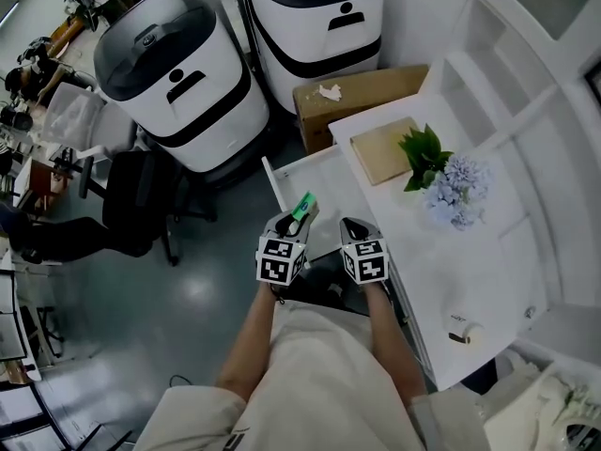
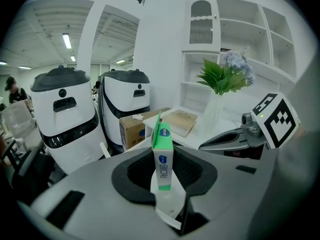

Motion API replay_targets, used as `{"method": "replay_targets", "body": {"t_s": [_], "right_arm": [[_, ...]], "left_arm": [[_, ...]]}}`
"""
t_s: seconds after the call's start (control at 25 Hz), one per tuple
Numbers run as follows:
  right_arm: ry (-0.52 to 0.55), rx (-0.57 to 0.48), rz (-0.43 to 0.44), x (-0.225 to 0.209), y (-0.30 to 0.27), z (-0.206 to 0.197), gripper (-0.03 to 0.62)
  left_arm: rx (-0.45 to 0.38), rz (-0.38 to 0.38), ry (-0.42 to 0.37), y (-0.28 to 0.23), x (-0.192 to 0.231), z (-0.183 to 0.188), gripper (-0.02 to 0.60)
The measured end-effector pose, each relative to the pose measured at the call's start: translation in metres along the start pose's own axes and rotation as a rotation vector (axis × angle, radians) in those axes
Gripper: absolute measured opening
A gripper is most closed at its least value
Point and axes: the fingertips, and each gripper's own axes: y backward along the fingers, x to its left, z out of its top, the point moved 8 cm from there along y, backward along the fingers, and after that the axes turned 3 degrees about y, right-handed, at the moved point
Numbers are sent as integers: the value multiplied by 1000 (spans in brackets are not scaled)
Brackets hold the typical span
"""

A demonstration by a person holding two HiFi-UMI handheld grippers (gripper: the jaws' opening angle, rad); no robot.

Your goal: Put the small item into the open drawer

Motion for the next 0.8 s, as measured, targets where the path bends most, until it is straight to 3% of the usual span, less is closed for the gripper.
{"method": "replay_targets", "body": {"t_s": [0.52,0.8], "right_arm": [[-139,13,-96,-20,-3,-8,25],[-272,-2,-200,-27,-3,-8,25]], "left_arm": [[71,-123,-22,-45,7,17,107],[147,-205,-36,-81,30,32,107]]}}
